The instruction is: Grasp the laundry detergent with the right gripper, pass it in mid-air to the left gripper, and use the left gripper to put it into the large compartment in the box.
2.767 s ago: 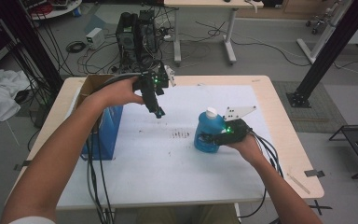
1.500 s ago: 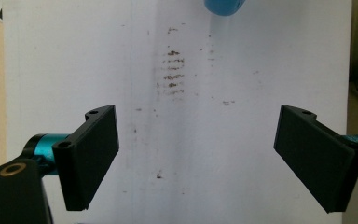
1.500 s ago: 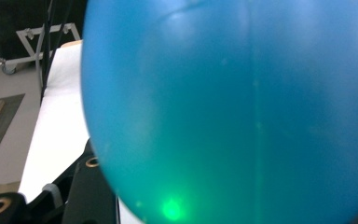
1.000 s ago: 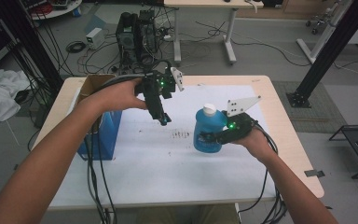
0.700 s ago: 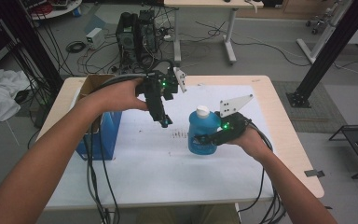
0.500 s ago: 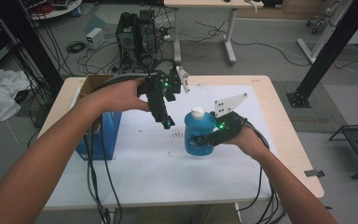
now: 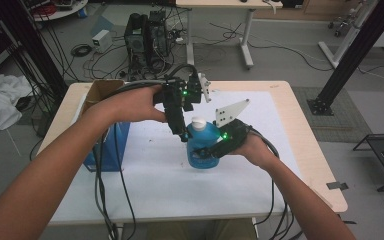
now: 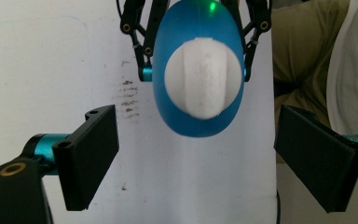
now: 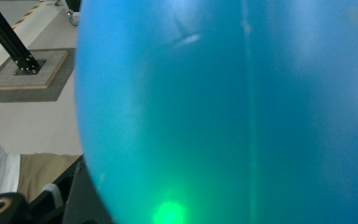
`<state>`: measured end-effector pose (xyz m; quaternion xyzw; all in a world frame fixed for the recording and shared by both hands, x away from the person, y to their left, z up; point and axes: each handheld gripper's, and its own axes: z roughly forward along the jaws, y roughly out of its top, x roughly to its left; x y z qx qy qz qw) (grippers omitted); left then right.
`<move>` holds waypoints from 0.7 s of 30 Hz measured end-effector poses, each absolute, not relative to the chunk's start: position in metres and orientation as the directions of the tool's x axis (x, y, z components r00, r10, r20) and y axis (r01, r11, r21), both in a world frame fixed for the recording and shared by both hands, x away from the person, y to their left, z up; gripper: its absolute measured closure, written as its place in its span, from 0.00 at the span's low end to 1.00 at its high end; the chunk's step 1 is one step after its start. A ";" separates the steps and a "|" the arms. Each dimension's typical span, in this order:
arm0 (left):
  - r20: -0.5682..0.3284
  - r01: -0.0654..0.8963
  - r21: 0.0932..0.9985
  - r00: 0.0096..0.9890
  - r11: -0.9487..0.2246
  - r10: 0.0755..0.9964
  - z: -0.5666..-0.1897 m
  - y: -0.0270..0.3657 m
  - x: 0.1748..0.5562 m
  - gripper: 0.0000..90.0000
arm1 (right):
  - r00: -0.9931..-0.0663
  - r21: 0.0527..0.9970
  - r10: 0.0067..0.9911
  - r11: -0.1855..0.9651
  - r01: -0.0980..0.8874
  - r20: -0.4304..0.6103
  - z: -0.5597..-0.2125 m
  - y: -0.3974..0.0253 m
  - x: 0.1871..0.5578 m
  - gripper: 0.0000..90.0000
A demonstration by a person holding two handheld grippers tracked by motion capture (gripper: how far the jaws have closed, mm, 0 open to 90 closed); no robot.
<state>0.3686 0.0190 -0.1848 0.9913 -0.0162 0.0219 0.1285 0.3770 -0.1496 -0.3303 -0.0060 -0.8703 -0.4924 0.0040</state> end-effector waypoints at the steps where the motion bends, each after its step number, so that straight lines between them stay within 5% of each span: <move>1: 0.048 -0.041 0.248 0.998 -0.968 -0.029 -0.185 0.018 0.368 0.15 | -1.000 0.857 0.003 0.515 0.014 0.014 -0.330 -0.149 0.377 0.48; 21: 0.019 -0.044 0.208 0.999 -0.977 -0.041 -0.204 0.000 0.370 0.15 | -1.000 0.857 -0.011 0.515 0.013 0.021 -0.330 -0.137 0.378 0.48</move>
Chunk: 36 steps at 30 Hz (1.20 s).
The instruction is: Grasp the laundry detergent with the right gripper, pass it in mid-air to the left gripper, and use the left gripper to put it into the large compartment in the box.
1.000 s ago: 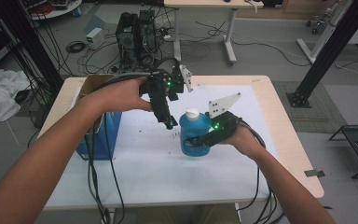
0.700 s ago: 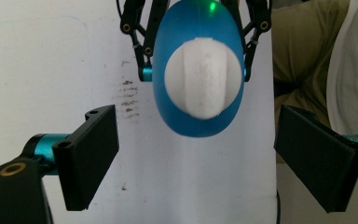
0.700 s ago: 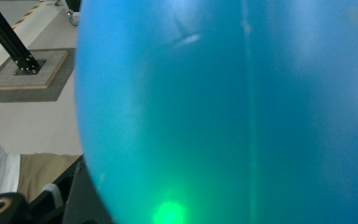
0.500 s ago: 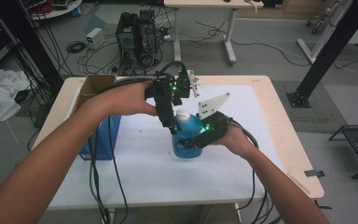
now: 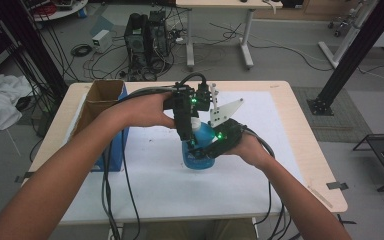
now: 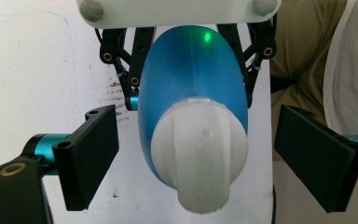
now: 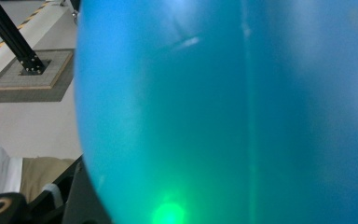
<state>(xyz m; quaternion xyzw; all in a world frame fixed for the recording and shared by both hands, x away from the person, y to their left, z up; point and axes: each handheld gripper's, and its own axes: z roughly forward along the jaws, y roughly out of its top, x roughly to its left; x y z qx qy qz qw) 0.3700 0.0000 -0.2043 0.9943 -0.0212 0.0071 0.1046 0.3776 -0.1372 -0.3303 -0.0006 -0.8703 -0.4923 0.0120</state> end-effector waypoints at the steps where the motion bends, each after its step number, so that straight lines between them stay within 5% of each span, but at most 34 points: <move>1: 0.014 -0.041 0.204 0.999 -0.978 -0.039 -0.205 -0.001 0.370 0.15 | -1.000 0.855 -0.010 0.518 0.011 0.019 -0.330 -0.137 0.378 0.48; 36: -0.023 -0.007 0.172 1.000 -0.985 -0.011 -0.232 -0.009 0.378 0.16 | -0.998 0.857 -0.010 0.514 0.044 0.057 -0.330 -0.136 0.379 0.48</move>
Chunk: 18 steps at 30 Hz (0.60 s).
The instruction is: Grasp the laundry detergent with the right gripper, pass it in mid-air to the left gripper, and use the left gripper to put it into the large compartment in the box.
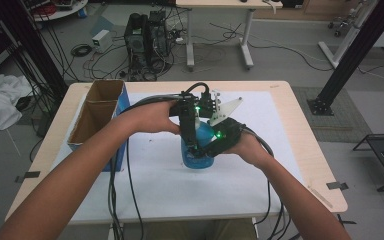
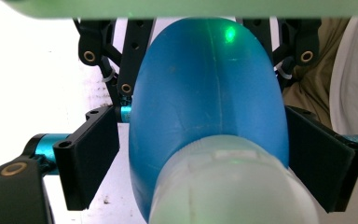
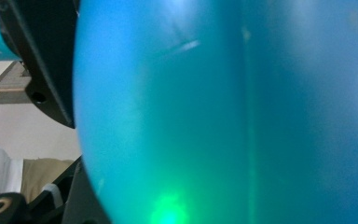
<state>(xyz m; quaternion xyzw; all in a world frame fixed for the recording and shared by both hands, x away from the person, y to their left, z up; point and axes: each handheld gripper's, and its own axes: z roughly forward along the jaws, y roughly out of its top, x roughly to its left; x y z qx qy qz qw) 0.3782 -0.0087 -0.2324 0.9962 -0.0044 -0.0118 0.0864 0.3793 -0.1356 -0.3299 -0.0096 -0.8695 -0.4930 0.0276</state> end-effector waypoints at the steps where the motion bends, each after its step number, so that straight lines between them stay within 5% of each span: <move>1: -0.018 -0.013 0.170 1.000 -0.985 -0.016 -0.232 -0.009 0.379 0.16 | -0.998 0.857 -0.011 0.514 0.044 0.057 -0.330 -0.136 0.379 0.48; 18: 0.014 -0.027 0.169 1.000 -0.985 -0.025 -0.230 -0.008 0.378 0.24 | -0.998 0.857 -0.008 0.513 0.054 0.067 -0.330 -0.135 0.379 0.48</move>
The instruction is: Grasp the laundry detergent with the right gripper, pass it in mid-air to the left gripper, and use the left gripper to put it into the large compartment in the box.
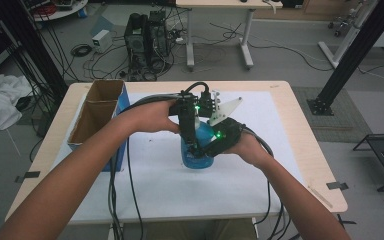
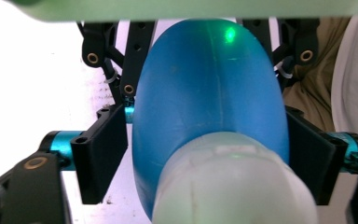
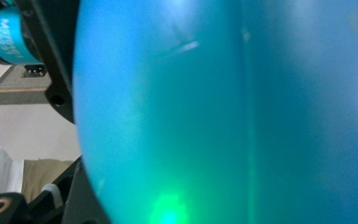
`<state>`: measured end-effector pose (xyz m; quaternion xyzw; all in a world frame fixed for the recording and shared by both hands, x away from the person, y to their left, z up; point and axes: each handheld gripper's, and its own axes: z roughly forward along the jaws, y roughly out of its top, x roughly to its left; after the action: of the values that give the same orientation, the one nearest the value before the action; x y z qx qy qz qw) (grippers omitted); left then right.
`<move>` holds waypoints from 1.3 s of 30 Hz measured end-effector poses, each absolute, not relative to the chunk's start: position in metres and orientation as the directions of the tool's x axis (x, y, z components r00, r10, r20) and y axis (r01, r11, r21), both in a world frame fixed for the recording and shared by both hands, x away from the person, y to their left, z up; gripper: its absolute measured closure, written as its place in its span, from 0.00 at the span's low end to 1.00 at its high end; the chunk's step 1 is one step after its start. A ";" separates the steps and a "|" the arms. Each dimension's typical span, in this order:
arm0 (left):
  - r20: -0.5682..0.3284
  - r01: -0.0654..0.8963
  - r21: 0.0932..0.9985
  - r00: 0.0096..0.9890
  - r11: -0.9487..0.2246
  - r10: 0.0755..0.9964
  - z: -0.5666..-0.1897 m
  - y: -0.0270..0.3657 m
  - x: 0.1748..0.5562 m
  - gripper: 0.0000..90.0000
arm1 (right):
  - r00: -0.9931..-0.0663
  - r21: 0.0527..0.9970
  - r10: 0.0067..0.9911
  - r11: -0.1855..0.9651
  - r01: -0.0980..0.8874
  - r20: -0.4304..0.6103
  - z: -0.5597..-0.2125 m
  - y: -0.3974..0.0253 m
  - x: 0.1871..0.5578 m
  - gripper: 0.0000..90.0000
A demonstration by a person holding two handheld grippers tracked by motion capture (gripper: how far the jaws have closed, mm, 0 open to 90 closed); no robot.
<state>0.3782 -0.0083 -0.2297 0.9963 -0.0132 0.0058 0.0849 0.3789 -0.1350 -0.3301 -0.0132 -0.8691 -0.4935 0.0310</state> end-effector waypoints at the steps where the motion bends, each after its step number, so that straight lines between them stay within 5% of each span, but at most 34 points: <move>1: 0.014 -0.027 0.169 1.000 -0.985 -0.025 -0.230 -0.008 0.378 0.24 | -0.998 0.857 -0.008 0.513 0.054 0.067 -0.330 -0.135 0.379 0.48; 39: 0.011 -0.065 0.169 0.998 -0.984 -0.064 -0.228 -0.008 0.375 0.40 | -0.998 0.861 0.000 0.505 0.058 0.067 -0.331 -0.132 0.377 0.48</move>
<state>0.3746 -0.0084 -0.2282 0.9959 -0.0323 0.0030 0.0847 0.3774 -0.1323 -0.3310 -0.0168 -0.8669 -0.4973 0.0288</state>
